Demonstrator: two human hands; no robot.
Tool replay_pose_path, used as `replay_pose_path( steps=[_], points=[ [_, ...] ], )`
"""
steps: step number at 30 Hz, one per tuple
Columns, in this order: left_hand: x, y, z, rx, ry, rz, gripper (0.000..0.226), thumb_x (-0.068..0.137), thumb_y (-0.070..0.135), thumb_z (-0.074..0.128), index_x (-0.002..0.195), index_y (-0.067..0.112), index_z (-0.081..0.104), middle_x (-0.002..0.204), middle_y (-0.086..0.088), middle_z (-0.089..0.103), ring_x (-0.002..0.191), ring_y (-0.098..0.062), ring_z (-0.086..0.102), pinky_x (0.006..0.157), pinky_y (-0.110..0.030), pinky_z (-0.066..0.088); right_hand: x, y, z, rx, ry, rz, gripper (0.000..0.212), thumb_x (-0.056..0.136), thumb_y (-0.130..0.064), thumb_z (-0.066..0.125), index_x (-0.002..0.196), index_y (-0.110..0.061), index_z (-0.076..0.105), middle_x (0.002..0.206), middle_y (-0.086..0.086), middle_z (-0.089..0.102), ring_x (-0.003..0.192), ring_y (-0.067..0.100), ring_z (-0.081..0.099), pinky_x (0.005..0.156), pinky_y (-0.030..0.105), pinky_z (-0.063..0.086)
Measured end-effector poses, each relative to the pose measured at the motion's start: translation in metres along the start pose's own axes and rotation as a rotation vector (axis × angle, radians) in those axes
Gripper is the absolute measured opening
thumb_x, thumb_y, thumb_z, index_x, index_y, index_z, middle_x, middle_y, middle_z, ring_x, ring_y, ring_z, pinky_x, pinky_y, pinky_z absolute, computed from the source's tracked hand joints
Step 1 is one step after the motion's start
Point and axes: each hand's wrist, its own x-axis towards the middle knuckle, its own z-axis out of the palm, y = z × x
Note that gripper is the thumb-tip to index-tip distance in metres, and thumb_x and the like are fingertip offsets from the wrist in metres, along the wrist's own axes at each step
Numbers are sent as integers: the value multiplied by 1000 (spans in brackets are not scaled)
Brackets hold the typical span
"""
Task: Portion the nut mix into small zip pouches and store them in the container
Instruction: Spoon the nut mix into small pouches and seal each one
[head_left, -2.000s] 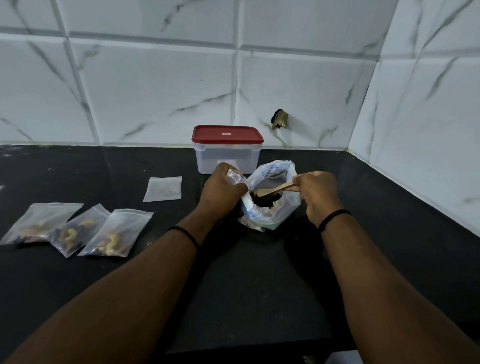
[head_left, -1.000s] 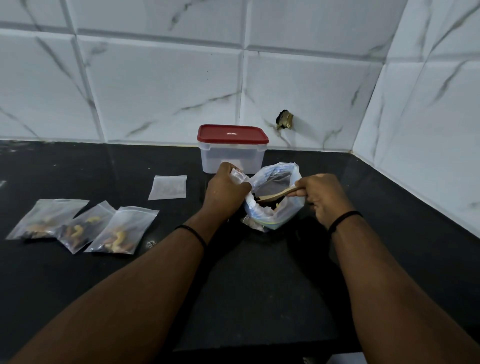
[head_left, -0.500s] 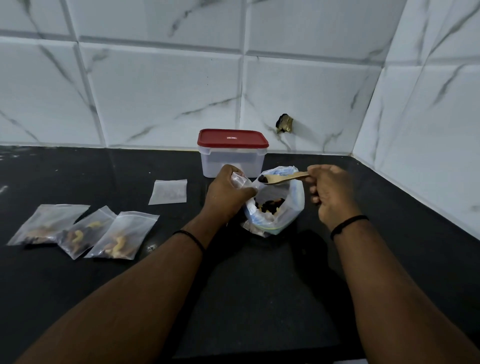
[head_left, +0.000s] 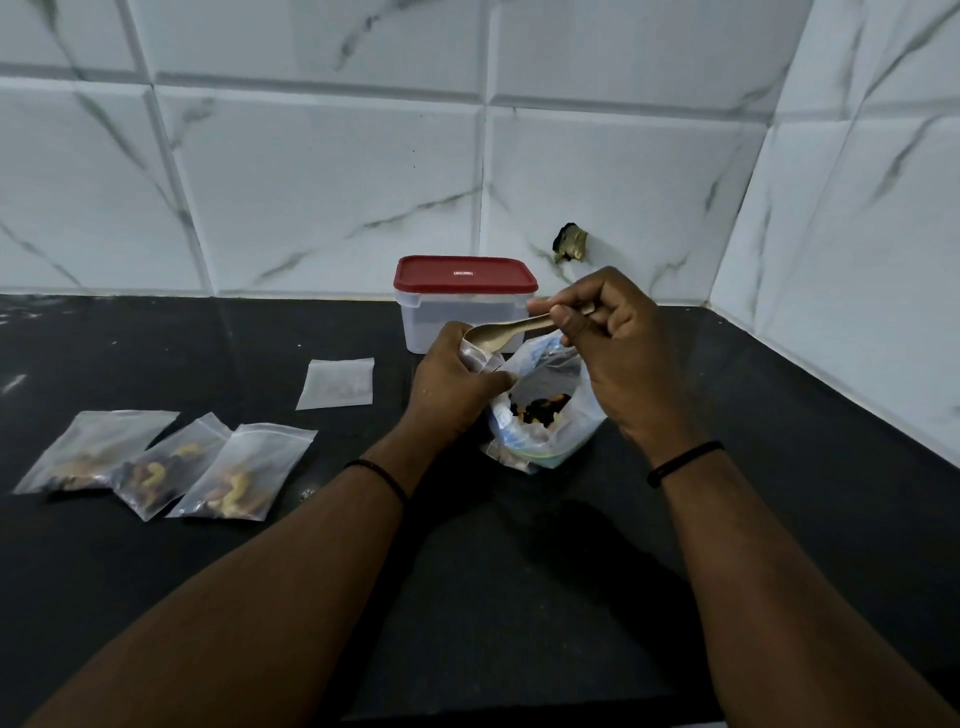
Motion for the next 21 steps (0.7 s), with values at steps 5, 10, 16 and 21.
replay_pose_path(
  steps=[5,10,16,21],
  points=[
    [0,2,-1,94,12,-20,42,79,22,81,109,22,51,93,5,61,79,-7,61,58,-21,47,-2,4,-14,-100,263,72,9,95,-11,64,91,-18,60,90,-1,75,82,13,72,69,27,56],
    [-1,3,0,304,-31,-48,45,76,27,80,110,21,51,99,1,63,90,-17,63,78,-39,57,-4,36,-26,-337,449,515,10,80,-31,56,77,-26,65,82,-8,74,75,21,70,76,45,59],
    [-3,4,0,318,77,-74,35,80,26,73,108,18,53,99,-1,63,88,-18,62,73,-34,53,-9,40,-17,-592,310,542,19,84,-38,69,96,-23,68,97,-2,70,100,24,63,88,43,54],
    [1,2,-1,273,77,-97,37,80,27,73,110,19,52,100,-1,62,88,-18,62,67,-30,47,-19,9,-8,-673,115,312,26,84,-52,68,84,-26,71,80,-9,70,82,15,65,72,35,55]
  ],
)
